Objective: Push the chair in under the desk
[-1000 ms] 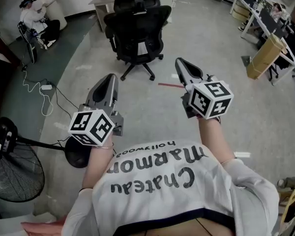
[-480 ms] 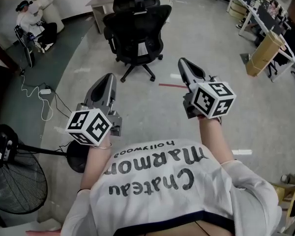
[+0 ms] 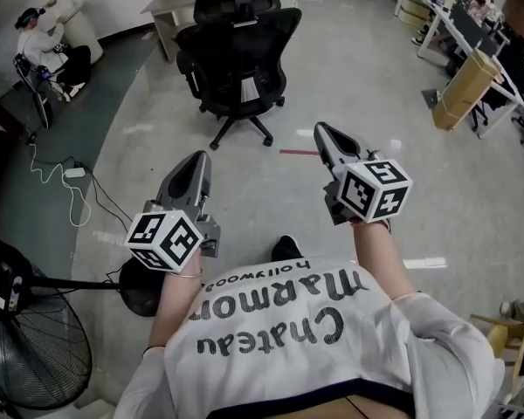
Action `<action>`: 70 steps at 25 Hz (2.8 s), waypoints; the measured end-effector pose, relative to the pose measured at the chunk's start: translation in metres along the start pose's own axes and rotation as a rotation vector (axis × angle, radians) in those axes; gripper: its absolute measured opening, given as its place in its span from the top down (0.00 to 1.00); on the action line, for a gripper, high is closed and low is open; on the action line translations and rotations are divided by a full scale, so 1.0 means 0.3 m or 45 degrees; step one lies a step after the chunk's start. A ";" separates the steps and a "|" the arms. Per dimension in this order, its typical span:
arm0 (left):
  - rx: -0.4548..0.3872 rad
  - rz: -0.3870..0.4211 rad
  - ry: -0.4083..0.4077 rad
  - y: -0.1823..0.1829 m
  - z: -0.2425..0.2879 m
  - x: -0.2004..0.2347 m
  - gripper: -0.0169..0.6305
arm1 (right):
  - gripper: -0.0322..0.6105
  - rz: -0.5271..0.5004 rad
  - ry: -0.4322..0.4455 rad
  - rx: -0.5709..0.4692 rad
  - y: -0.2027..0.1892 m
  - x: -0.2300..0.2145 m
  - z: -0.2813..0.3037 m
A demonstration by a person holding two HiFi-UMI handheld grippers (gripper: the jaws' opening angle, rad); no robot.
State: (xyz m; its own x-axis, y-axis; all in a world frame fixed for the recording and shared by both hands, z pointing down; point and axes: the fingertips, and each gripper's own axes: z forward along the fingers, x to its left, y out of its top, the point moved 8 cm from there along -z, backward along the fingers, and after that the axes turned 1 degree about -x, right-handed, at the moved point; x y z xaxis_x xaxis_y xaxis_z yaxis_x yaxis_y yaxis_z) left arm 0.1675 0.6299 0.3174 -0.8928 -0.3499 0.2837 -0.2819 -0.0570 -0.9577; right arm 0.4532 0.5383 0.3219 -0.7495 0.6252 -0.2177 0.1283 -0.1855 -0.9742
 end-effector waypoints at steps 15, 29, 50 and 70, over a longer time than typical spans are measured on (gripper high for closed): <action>-0.034 -0.099 0.025 0.069 0.443 0.354 0.95 | 0.94 0.002 0.044 0.053 0.070 -0.250 0.583; -0.083 0.005 0.119 0.144 0.778 0.633 0.95 | 0.93 -0.026 0.117 -0.047 0.227 -0.451 1.048; -0.033 -0.060 -0.002 0.293 1.141 1.104 0.95 | 0.93 0.012 -0.095 0.032 0.247 -0.538 1.500; 0.179 -0.010 -0.165 0.292 1.485 1.376 0.94 | 0.93 -0.018 -0.321 0.124 0.259 -0.802 1.690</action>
State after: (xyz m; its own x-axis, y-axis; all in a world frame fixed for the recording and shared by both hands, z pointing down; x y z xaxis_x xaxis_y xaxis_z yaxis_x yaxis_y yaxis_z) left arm -0.0693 0.0638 0.3292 -0.8352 -0.4662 0.2916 -0.2291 -0.1869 -0.9553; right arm 0.3142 -0.0108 0.3285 -0.8904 0.4219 -0.1709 0.0627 -0.2581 -0.9641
